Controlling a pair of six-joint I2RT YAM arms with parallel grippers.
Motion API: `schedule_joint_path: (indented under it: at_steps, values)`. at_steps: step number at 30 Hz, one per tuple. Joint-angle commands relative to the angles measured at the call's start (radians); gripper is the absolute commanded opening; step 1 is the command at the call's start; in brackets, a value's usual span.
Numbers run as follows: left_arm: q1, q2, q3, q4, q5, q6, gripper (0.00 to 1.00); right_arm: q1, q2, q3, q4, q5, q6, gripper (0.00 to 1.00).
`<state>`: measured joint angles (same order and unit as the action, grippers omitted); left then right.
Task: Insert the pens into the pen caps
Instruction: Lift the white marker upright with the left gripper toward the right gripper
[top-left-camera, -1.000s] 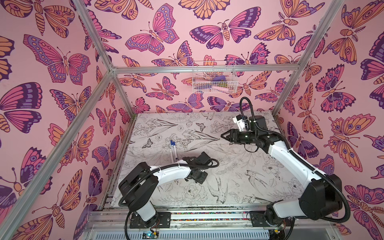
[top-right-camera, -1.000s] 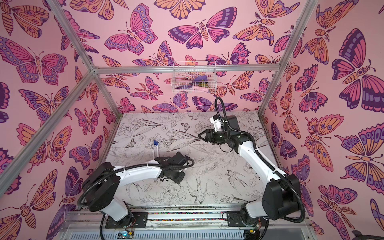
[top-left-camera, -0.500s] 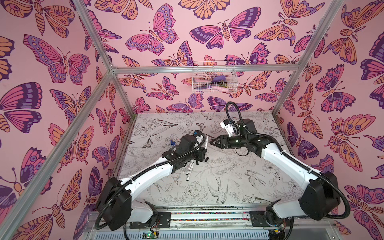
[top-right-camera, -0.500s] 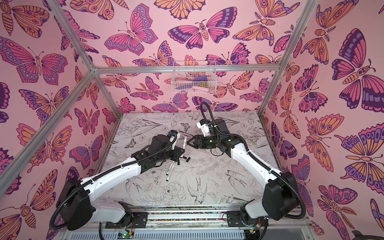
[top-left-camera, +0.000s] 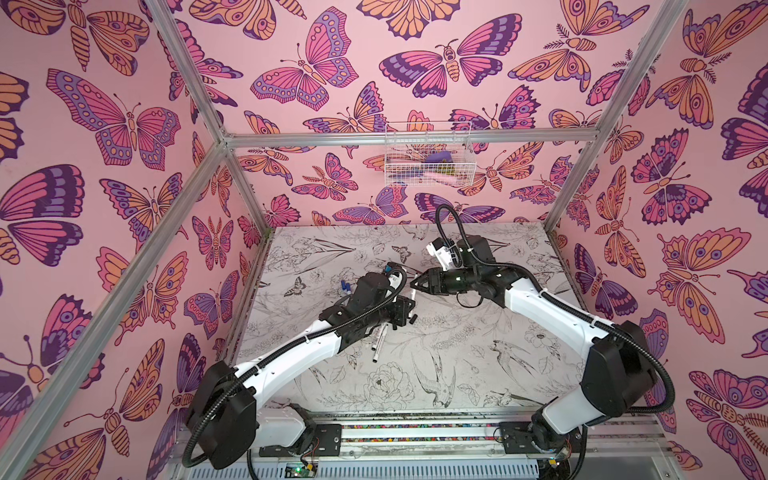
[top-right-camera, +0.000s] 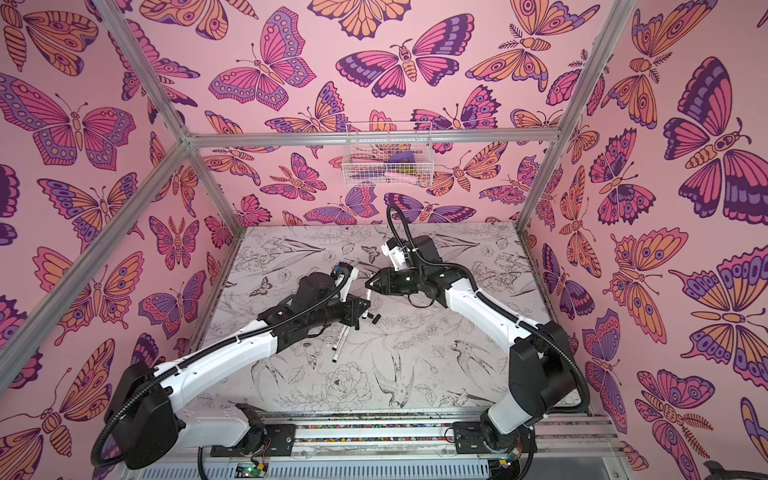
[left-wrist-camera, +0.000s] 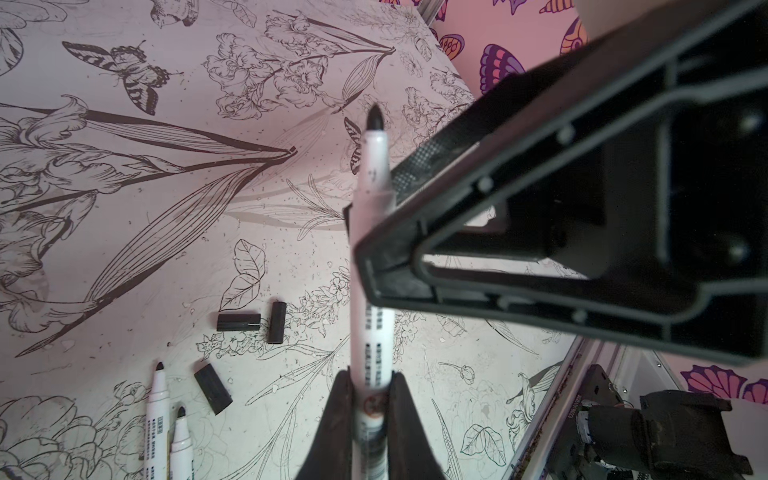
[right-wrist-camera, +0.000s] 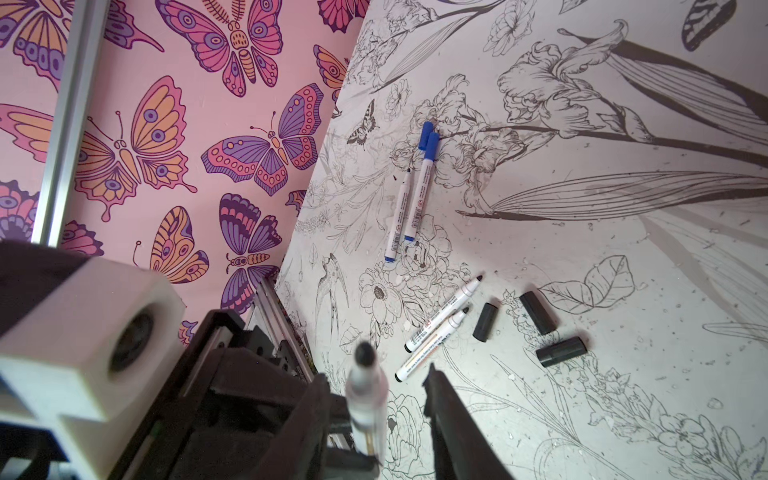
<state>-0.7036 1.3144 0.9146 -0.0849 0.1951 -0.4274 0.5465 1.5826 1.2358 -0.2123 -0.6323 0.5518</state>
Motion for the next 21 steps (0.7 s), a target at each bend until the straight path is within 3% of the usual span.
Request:
schedule_joint_path:
  at_steps: [1,9,14,21]
  values:
    - [-0.005,-0.009,-0.016,0.021,0.025,0.012,0.00,0.025,0.029,0.033,0.027,0.010,0.010,0.35]
    - [-0.005,0.001,-0.010,0.018,0.027,0.013,0.00,0.036,0.026,0.028,0.034,0.007,0.012,0.12]
    - [0.002,0.013,0.003,0.021,0.013,-0.005,0.27,0.036,0.021,0.030,0.033,-0.006,0.007,0.07]
    - [0.009,0.047,0.028,0.033,0.013,-0.001,0.30,0.036,0.012,0.030,0.028,-0.046,0.002,0.05]
